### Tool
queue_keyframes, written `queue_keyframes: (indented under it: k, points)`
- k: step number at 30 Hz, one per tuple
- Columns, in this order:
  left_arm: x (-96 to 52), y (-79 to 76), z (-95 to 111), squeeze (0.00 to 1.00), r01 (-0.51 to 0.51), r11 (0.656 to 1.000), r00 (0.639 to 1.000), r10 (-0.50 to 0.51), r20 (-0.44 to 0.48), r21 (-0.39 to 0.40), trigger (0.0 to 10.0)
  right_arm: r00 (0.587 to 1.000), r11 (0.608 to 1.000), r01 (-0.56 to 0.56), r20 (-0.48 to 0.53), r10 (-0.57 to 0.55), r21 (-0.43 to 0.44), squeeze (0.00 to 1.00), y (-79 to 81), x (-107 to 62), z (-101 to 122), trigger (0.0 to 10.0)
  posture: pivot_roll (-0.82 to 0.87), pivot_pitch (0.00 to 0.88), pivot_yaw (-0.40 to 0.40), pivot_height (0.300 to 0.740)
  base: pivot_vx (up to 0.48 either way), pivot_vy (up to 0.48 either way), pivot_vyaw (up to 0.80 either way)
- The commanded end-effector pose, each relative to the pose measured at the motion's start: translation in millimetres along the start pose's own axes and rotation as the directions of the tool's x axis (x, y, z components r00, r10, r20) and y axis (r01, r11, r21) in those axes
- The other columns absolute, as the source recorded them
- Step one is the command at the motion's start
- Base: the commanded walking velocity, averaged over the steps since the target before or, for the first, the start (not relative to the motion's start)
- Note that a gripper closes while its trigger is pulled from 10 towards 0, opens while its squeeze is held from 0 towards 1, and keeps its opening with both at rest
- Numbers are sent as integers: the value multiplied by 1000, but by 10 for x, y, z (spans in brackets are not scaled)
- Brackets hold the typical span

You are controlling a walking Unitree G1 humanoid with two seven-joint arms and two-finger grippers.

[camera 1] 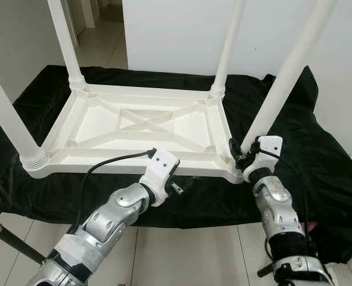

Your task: Building children table

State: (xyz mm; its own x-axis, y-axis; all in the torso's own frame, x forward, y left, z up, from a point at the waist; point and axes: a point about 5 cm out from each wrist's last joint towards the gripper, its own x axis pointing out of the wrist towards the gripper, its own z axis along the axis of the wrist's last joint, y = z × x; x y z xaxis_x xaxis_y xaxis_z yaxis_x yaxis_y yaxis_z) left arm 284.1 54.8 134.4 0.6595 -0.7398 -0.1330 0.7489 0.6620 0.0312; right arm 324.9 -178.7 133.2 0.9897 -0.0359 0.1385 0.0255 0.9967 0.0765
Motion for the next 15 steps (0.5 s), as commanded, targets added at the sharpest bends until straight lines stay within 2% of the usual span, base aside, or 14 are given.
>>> queue_keyframes:
  k: [1,5,7,11,15]
  points:
    - [-6,-103,50,0,202,979,979,-203,16,27,10000,993,995,96,-72,-93,30,0,-83,-74,-140,10000,38,0,-43,740,0,0,0]
    - [-11,-63,61,0,186,982,982,-186,16,29,10000,983,981,186,-23,-185,56,0,49,-169,-113,10000,39,0,-44,740,0,0,0]
    - [-11,-63,61,0,186,982,982,-186,16,29,10000,983,981,186,-23,-185,56,0,49,-169,-113,10000,39,0,-44,740,0,0,0]
    - [-44,17,86,0,159,987,987,-160,24,40,10000,985,984,175,2,-175,27,0,164,-230,-75,10000,41,0,-46,740,0,0,0]
    - [-56,33,87,0,152,988,988,-153,28,36,10000,986,985,165,-1,-166,47,0,192,-255,-71,10000,39,0,-48,740,0,0,0]
